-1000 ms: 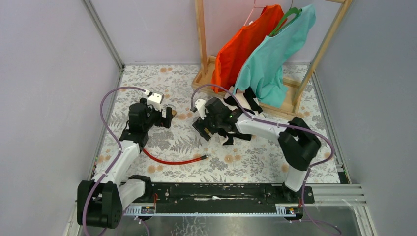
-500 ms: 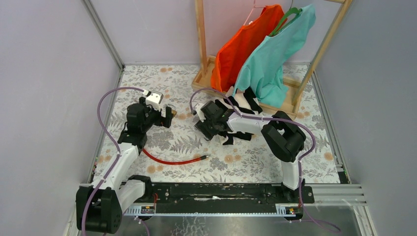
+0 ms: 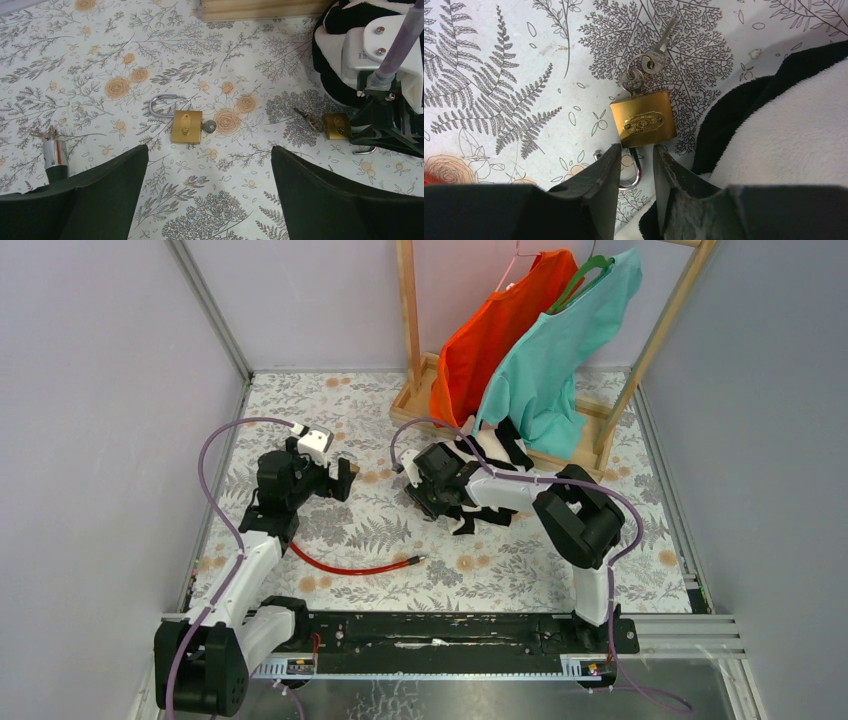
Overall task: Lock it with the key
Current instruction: Pick up the lock from the center of the board.
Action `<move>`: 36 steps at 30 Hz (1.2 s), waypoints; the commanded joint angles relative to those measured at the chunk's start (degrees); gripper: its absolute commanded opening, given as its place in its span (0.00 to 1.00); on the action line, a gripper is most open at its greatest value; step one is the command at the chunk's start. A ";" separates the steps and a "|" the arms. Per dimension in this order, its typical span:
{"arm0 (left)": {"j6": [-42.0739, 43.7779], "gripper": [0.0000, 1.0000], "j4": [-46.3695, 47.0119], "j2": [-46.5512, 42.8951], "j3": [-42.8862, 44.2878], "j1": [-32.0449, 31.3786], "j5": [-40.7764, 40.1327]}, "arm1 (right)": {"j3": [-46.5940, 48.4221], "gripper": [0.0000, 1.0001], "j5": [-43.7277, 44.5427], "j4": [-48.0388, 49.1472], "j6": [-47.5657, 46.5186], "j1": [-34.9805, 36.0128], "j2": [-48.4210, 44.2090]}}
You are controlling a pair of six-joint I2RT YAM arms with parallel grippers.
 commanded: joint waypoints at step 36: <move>13.29 0.75 1.83 12.12 4.18 -5.07 35.03 | -4.97 0.00 -36.55 -7.69 -19.28 -6.70 -19.28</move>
